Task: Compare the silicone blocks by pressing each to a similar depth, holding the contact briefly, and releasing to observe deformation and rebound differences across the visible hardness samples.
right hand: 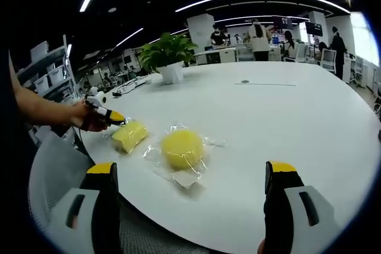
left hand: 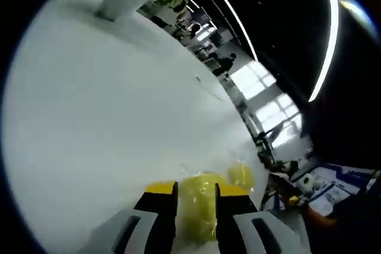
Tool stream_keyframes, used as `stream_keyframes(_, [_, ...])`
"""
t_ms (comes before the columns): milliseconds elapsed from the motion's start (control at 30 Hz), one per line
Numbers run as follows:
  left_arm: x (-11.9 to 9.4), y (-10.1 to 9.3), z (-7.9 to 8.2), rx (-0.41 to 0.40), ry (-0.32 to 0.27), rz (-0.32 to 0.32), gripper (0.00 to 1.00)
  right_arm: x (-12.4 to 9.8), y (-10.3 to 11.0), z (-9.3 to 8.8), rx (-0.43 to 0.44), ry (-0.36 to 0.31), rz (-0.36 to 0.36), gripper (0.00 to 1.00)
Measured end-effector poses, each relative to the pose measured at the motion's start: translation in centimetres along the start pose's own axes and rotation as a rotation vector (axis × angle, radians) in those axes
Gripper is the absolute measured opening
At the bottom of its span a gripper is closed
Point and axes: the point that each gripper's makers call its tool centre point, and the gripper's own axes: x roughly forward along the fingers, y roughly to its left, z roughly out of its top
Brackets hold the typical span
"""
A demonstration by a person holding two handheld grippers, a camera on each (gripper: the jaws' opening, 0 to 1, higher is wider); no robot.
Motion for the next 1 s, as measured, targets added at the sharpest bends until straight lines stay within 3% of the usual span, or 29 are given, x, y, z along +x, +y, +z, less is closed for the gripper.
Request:
stream_keyframes(233, [0.1, 0.9, 0.0, -0.034, -0.054, 0.034, 0.03, -0.4, -0.3, -0.1, 0.002, -0.012, -0.005, 0.96])
stream_keyframes(367, [0.2, 1.3, 0.2, -0.063, -0.082, 0.034, 0.06, -0.7, -0.6, -0.3, 0.015, -0.013, -0.011, 0.96])
stream_keyframes(433, [0.4, 1.5, 0.4, -0.013, -0.086, 0.052, 0.08, -1.0, -0.6, 0.0, 0.011, -0.020, -0.013, 0.96])
stream_keyframes(500, [0.7, 0.3, 0.4, -0.038, -0.081, 0.003, 0.03, -1.3, -0.7, 0.3, 0.004, -0.025, -0.014, 0.96])
stream_keyframes(633, [1.1, 0.7, 0.2, 0.018, -0.052, 0.033, 0.03, -1.5, -0.8, 0.4, 0.008, -0.034, -0.020, 0.96])
stream_keyframes(700, [1.3, 0.7, 0.2, 0.106, -0.047, 0.042, 0.04, -1.5, -0.7, 0.3, 0.007, -0.032, -0.018, 0.96])
stream_keyframes(800, [1.3, 0.2, 0.0, 0.058, -0.042, 0.027, 0.01, -1.6, -0.5, 0.2, 0.001, -0.027, -0.015, 0.96])
stream_keyframes(867, [1.4, 0.0, 0.0, 0.082, -0.037, 0.031, 0.00, -1.6, -0.4, 0.1, 0.002, -0.024, -0.011, 0.96])
stream_keyframes(933, [1.3, -0.4, -0.1, 0.045, -0.040, 0.023, 0.00, -1.5, -0.4, 0.1, -0.002, -0.021, -0.010, 0.96])
stream_keyframes(967, [1.2, -1.0, -0.2, -0.012, -0.036, -0.005, 0.00, -1.5, -0.4, 0.2, -0.004, -0.021, -0.009, 0.96])
stream_keyframes(1000, [1.2, -0.9, -0.2, 0.004, -0.033, 0.001, 0.00, -1.5, -0.4, 0.3, -0.006, -0.023, -0.006, 0.96])
